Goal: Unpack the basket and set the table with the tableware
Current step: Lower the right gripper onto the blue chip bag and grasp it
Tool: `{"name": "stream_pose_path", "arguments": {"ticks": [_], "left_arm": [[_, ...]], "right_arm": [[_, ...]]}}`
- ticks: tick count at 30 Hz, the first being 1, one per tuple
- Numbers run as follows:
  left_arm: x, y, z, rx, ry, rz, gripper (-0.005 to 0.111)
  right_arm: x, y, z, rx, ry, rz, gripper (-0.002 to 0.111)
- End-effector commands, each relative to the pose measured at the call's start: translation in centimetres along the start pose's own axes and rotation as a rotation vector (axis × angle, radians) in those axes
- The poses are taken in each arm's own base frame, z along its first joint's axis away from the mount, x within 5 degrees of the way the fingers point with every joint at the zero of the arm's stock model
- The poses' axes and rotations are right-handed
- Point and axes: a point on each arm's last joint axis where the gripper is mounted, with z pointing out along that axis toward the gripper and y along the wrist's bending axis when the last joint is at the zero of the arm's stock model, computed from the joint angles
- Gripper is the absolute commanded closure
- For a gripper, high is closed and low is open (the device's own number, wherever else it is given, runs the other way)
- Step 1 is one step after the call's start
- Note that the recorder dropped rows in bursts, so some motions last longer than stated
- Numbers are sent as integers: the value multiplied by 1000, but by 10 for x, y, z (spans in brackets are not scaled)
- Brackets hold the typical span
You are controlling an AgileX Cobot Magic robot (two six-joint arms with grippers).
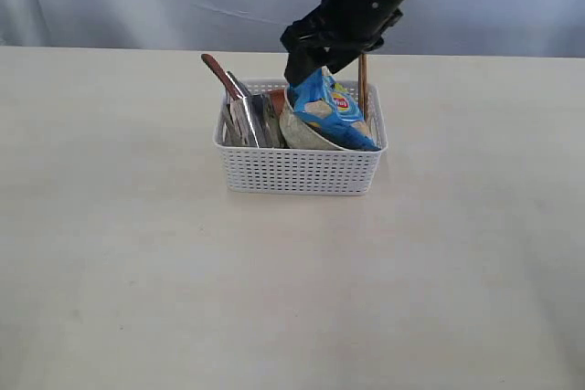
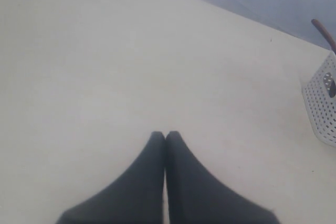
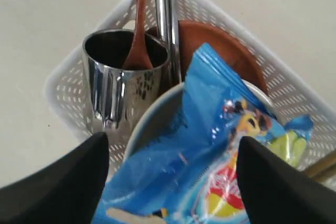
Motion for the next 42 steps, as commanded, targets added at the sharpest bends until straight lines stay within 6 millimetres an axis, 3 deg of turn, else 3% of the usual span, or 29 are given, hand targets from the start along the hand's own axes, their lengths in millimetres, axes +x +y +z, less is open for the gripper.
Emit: {"name": "stream_pose_path", "arguments": {"ticks": [1,15,26,37,38,42], "left_arm": [[1,0,1,0,-1,-6,107],[1,0,1,0,-1,-6,107],[1,0,1,0,-1,-6,107],[1,0,1,0,-1,-6,107],[1,0,1,0,-1,-6,107],[1,0,1,0,-1,-6,107]], "right_arm": [[-8,0,7,47,-65,45,43],[-8,-10,11,141,-67,120,43],[2,-14,33,117,29,171,45],[2,-14,33,117,29,195,96],[2,-14,33,117,29,199,106],[3,-13,33,115,34,209,109]]}}
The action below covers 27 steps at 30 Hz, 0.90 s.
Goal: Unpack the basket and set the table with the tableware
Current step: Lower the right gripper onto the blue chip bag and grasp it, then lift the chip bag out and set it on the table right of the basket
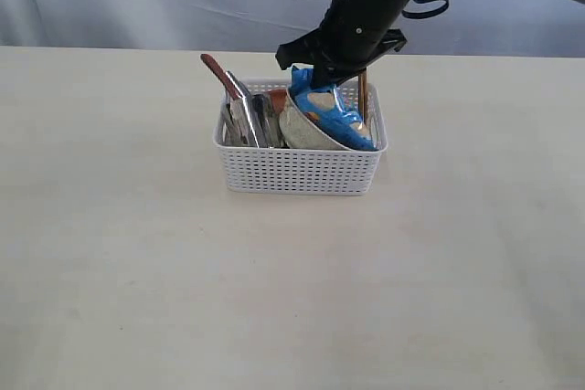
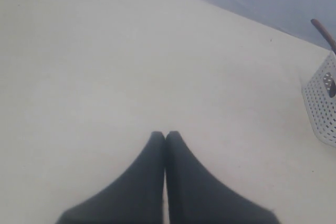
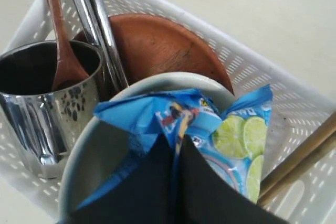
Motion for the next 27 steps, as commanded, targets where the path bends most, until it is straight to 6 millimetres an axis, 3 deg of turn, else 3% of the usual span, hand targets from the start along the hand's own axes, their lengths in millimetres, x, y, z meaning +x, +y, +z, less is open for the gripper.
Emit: {"name": "stream_pose_path", "arguments": {"ticks": [1,13,24,27], "left_arm": [[1,0,1,0,-1,-6,107],[1,0,1,0,-1,-6,107],[1,0,1,0,-1,-6,107],[1,0,1,0,-1,-6,107]], "right_arm": [[-1,0,-5,0,-3,12,109],[-8,14,-80,7,-158,-13,109],[-8,16,-93,8,-186,-17,109],[-5,18,-119,44,-213,-42,109]]}}
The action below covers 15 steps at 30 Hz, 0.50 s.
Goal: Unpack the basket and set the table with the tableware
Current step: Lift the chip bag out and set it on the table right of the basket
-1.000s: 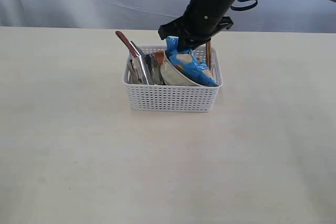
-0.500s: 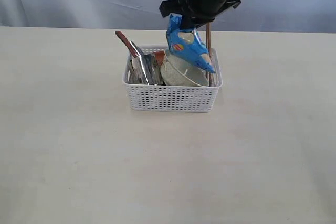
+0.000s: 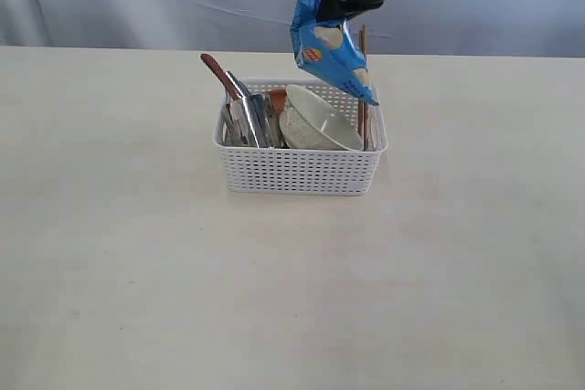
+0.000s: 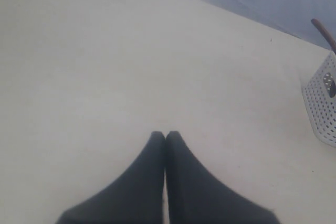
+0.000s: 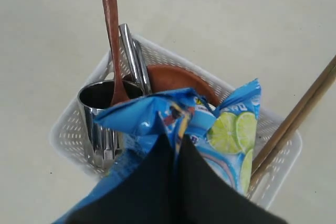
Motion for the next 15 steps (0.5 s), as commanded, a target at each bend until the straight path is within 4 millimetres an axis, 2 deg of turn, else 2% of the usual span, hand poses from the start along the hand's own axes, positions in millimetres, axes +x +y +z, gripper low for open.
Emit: {"name": "stream_pose_path", "arguments": {"ticks": [1,4,6,8,10,11,12,15], "left_arm": [[1,0,1,0,-1,-6,107],[1,0,1,0,-1,-6,107],[1,0,1,0,-1,-6,107],[1,0,1,0,-1,-6,107],[1,0,1,0,-1,-6,107],[1,0,1,0,-1,-6,107],[1,0,1,0,-1,-6,107],[1,0,1,0,-1,-6,107]], "right_arm": [[-2,1,-47,70,-51,-50,109],[2,-6,-85,188,-57,-89,109],[10,-23,-110,228,-46,-47,109],[22,-67,-131,266,-30,83,109],[37,-98,-129,213,-15,209,109],[44,-108,-126,198,2,240,109],[60,-121,-115,185,55,286,109],[83,-134,-87,187,100,326,109]]}}
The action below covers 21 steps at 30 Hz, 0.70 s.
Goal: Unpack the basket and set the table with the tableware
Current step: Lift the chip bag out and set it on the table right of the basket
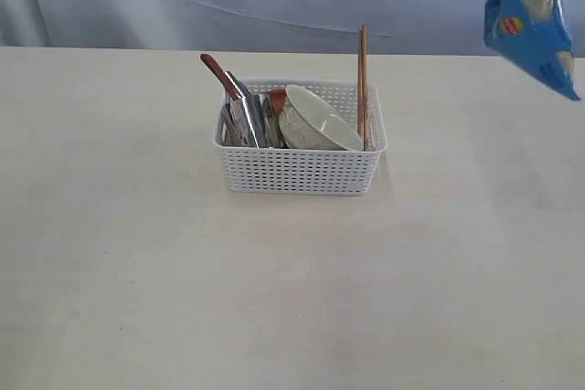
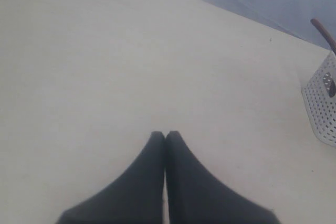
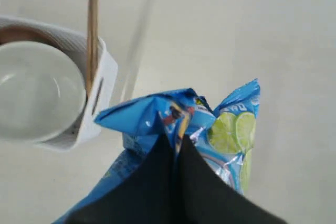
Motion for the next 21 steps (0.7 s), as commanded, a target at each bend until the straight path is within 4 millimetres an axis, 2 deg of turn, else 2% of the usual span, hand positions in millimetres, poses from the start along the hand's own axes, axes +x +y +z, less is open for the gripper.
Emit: {"name": "stream_pose_path", "arguments": {"ticks": [1,10,15,21], "left_arm": [[1,0,1,0,-1,-6,107],[1,0,1,0,-1,-6,107],[1,0,1,0,-1,-6,107],[1,0,1,0,-1,-6,107]], "right_arm": [[15,-8,29,-20,17,35,109],[39,5,72,-55,43,44,109],[48,6,87,-58,34,62,109],[54,6,94,-62,41,78,109]]}}
